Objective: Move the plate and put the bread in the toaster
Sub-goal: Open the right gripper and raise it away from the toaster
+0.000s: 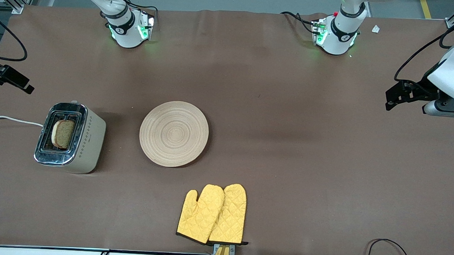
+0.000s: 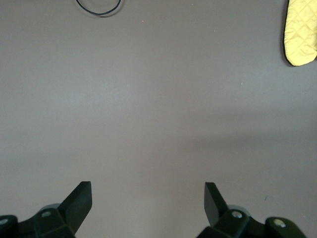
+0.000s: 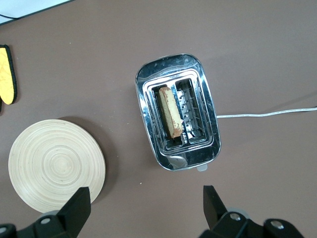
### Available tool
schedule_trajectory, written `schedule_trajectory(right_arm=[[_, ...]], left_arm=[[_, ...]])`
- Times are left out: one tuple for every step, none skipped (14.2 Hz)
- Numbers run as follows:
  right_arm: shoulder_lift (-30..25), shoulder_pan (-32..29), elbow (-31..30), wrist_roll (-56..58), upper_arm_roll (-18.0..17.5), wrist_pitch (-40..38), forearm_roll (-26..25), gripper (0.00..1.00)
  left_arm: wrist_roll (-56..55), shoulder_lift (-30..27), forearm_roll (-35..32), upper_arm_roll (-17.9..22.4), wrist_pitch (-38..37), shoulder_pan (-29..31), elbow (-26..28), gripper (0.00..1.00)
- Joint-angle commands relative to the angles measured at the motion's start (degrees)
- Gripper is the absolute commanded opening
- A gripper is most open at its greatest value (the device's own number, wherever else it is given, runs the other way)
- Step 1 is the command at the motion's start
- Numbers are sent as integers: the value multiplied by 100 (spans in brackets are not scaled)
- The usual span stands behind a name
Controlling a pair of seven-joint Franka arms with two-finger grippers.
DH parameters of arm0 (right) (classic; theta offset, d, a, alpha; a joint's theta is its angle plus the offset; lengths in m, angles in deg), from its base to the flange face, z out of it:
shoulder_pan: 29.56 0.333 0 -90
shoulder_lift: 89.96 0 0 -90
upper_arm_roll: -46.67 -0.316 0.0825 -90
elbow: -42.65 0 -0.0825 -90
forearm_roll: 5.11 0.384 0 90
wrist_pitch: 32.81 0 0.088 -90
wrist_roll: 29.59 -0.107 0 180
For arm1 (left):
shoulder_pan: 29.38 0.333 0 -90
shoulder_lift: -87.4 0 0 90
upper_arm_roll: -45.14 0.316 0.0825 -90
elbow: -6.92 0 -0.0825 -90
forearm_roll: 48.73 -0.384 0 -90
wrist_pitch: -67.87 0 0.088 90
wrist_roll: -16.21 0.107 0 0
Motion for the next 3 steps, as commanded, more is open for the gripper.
schedule_trajectory(right_arm=[[-172, -55, -215, 90, -76, 136, 117, 100], [-164, -63, -215, 90, -76, 136, 117, 100], [-164, -63, -215, 90, -76, 144, 117, 100]], left_arm=[[101, 101, -30, 9, -99, 10, -173, 100], [66, 101, -21, 9, -99, 1, -173, 100], [-13, 101, -21, 1, -99, 1, -182, 100]])
